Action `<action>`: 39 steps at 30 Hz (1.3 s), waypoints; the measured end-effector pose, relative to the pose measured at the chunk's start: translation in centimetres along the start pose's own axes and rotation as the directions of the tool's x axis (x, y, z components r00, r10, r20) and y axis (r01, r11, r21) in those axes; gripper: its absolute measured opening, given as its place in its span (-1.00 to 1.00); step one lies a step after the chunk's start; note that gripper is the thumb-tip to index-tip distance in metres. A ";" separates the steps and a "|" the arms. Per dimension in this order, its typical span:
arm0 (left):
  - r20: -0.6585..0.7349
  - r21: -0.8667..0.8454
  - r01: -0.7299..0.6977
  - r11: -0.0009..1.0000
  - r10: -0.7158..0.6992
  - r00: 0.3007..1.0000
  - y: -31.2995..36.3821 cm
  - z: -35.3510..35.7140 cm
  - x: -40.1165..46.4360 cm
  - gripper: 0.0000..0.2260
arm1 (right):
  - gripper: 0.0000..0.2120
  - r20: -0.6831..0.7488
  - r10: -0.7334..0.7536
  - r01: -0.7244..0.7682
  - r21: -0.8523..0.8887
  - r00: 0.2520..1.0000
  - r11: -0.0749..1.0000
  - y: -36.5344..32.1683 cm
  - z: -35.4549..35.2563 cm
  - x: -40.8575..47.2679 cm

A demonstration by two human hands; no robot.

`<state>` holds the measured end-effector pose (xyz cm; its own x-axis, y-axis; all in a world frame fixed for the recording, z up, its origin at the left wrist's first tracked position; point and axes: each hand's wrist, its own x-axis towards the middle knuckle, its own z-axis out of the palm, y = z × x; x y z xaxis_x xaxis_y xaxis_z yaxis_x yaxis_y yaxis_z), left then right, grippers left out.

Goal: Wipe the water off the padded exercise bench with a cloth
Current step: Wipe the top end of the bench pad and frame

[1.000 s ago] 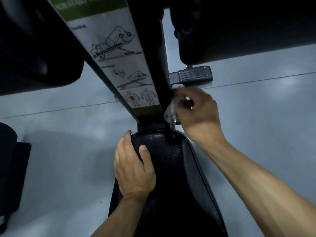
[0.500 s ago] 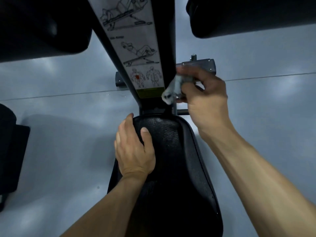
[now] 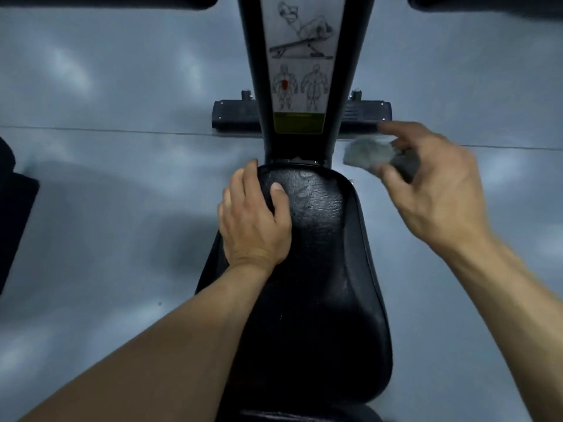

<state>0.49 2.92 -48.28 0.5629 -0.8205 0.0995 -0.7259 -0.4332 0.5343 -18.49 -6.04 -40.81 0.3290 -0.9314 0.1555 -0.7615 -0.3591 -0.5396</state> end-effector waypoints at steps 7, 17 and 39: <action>0.101 -0.016 0.007 1.000 -0.006 0.995 -0.3 -0.9 0.0 -0.47 | -0.93 0.005 0.020 -0.020 0.120 1.000 0.993 -2.3 -3.1 -4.1; 0.478 -0.696 0.206 0.688 0.231 0.847 2.1 -9.5 -2.0 -0.52 | -0.92 0.365 -0.061 -0.169 0.565 0.929 0.808 -6.5 -7.8 -8.7; 0.706 -0.632 0.543 0.552 0.122 0.697 -1.0 -12.6 -11.1 -0.68 | -0.83 0.662 0.430 -0.751 0.658 0.613 0.056 -10.4 -0.8 -18.4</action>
<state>-0.07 17.14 -39.37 0.0244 -0.8886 -0.4581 0.1551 -0.4493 0.8798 -17.04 14.84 -37.40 0.2439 -0.6864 -0.6851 0.0776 0.7180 -0.6917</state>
